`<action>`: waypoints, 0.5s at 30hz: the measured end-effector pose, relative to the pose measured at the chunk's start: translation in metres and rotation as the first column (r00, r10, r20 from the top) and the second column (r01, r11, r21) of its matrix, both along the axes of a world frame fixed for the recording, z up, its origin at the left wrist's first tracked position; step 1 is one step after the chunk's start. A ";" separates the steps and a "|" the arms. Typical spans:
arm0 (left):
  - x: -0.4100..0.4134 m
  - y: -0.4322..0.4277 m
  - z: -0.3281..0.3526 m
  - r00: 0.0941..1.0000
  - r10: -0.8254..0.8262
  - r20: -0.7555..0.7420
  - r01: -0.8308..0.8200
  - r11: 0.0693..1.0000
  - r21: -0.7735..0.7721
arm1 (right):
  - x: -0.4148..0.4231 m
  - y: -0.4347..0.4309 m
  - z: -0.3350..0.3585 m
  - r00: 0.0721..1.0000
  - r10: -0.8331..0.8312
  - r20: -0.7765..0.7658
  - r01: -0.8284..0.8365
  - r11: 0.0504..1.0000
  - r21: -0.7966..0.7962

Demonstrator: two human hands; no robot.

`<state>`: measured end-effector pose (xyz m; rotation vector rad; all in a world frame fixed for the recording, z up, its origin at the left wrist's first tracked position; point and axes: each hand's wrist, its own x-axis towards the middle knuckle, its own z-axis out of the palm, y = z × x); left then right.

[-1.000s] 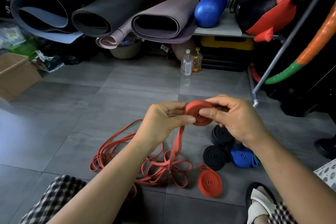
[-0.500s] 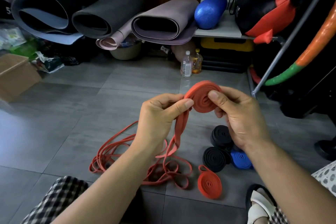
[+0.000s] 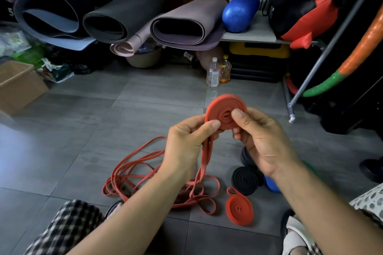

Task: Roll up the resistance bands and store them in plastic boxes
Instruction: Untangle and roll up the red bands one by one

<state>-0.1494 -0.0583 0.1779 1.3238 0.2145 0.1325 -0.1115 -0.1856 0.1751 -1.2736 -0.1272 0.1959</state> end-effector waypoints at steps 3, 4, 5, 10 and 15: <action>0.006 0.019 0.003 0.995 -0.070 0.069 0.020 0.831 0.556 | 0.008 -0.019 0.006 0.960 0.134 0.246 0.011 0.860 -0.511; 0.006 0.022 0.003 0.989 -0.132 0.071 0.035 0.662 0.749 | 0.010 -0.023 0.007 0.917 0.225 0.328 0.047 0.757 -0.652; 0.005 0.023 0.002 0.981 -0.186 0.055 0.050 0.517 0.855 | 0.010 -0.025 0.007 0.870 0.328 0.368 0.063 0.665 -0.744; 0.002 0.015 0.006 0.981 -0.186 -0.054 0.184 0.807 0.561 | 0.009 -0.028 0.009 0.881 0.328 0.339 -0.021 0.745 -0.667; 0.002 0.016 0.007 0.988 -0.150 -0.042 0.156 0.943 0.293 | 0.010 -0.028 0.006 0.957 0.138 0.257 -0.008 0.893 -0.449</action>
